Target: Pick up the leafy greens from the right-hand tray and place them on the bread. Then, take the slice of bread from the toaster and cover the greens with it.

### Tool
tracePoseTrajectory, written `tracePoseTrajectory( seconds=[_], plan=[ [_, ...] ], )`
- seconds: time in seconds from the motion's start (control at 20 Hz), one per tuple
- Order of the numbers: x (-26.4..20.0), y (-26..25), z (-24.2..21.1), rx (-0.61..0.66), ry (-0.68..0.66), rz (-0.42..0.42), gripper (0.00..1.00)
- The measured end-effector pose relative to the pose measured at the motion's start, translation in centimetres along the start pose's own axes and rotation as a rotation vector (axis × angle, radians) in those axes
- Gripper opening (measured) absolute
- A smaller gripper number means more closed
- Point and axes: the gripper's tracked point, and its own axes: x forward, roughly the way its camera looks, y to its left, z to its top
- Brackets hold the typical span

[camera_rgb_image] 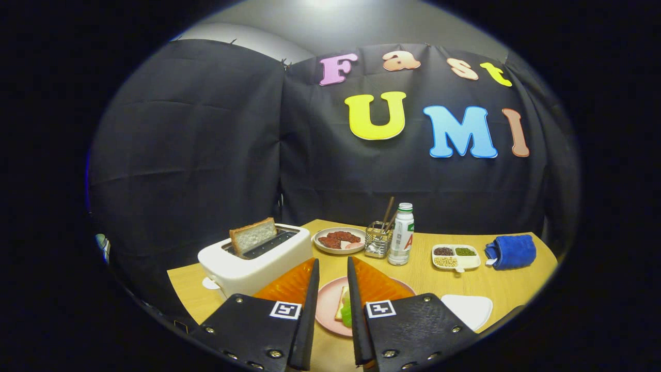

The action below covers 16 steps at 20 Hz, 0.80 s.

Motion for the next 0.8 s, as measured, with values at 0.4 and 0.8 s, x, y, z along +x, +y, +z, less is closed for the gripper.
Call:
tracePoseTrajectory(
  seconds=[0.4, 0.8],
  plan=[
    [0.4, 9.0, 0.6, -0.037, -0.093, 0.061, 0.31],
    [4.5, 14.3, -0.4, -0.048, -0.031, 0.073, 0.31]
  ],
)
